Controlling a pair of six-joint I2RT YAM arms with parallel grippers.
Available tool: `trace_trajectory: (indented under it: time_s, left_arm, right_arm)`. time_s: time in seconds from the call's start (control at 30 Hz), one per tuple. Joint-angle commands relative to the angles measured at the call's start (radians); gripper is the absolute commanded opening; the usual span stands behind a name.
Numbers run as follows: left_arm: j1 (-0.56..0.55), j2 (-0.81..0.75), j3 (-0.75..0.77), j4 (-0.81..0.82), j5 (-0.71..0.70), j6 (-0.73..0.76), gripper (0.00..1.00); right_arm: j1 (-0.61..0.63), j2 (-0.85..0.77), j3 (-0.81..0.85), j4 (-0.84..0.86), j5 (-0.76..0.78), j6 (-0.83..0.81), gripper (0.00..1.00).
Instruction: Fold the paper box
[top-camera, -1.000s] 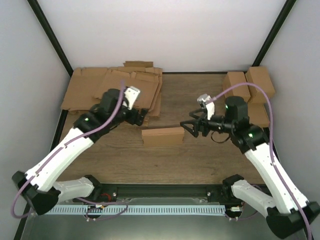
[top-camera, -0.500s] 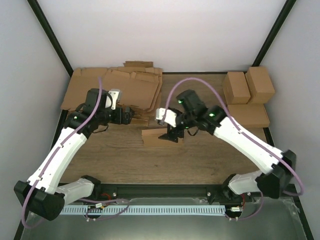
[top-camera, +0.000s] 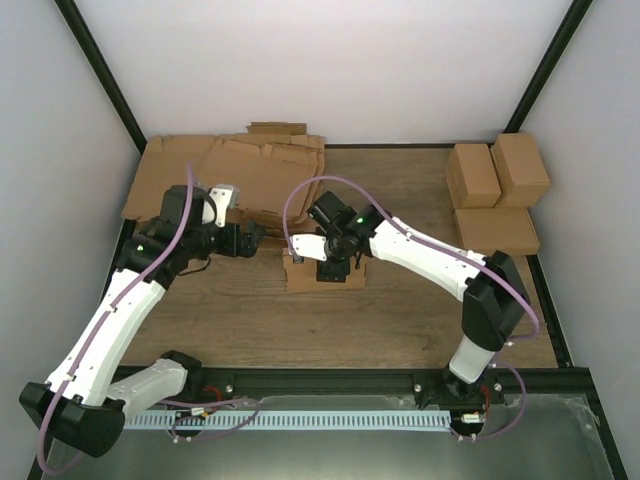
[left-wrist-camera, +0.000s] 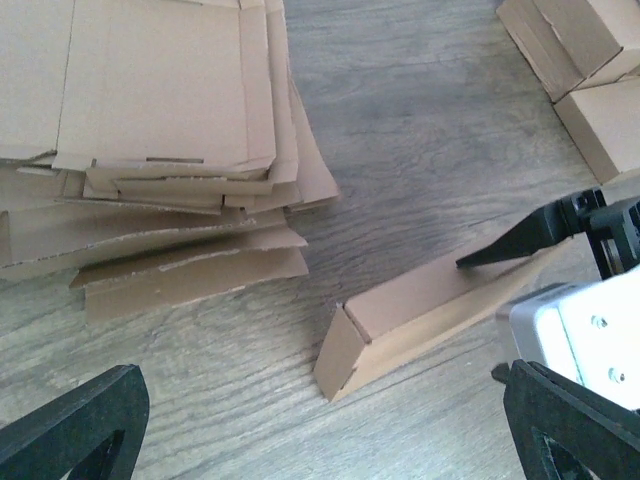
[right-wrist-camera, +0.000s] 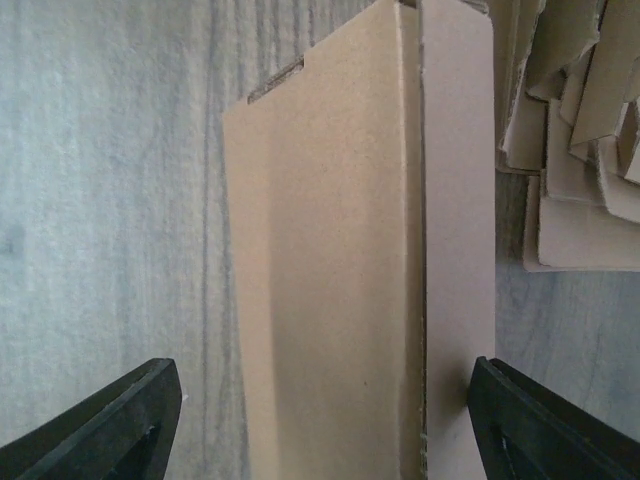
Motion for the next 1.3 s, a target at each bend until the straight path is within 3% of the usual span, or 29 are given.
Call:
trace_trajectory:
  time_s: [0.0, 0.23, 0.5, 0.63, 0.9, 1.07, 1.27]
  left_arm:
    - [0.007, -0.021, -0.020, -0.007, 0.014, 0.015, 1.00]
    - [0.008, -0.021, -0.016, -0.007, 0.028, 0.017, 1.00]
    - [0.007, -0.006, -0.031, 0.009, 0.062, 0.016, 1.00]
    - [0.008, 0.009, -0.042, 0.022, 0.081, 0.015, 1.00]
    - [0.008, 0.086, -0.123, 0.117, 0.147, -0.047, 1.00]
    - [0.007, 0.213, -0.271, 0.331, 0.287, -0.232, 1.00]
    - [0.007, 0.278, -0.467, 0.656, 0.346, -0.401, 0.99]
  right_arm:
    - [0.005, 0.035, 0.038, -0.004, 0.076, -0.020, 0.80]
    - [0.005, -0.022, 0.064, 0.016, 0.043, -0.028, 0.78]
    - [0.009, -0.054, 0.055, -0.119, -0.053, 0.040, 0.70]
    - [0.010, -0.128, -0.028, -0.064, -0.052, 0.043, 0.70]
    - [-0.006, -0.140, 0.013, -0.048, -0.038, 0.093, 0.72]
    - [-0.047, -0.158, -0.022, 0.040, -0.093, 0.286, 0.77]
    - [-0.062, -0.343, -0.338, 0.352, -0.141, 0.774, 0.76]
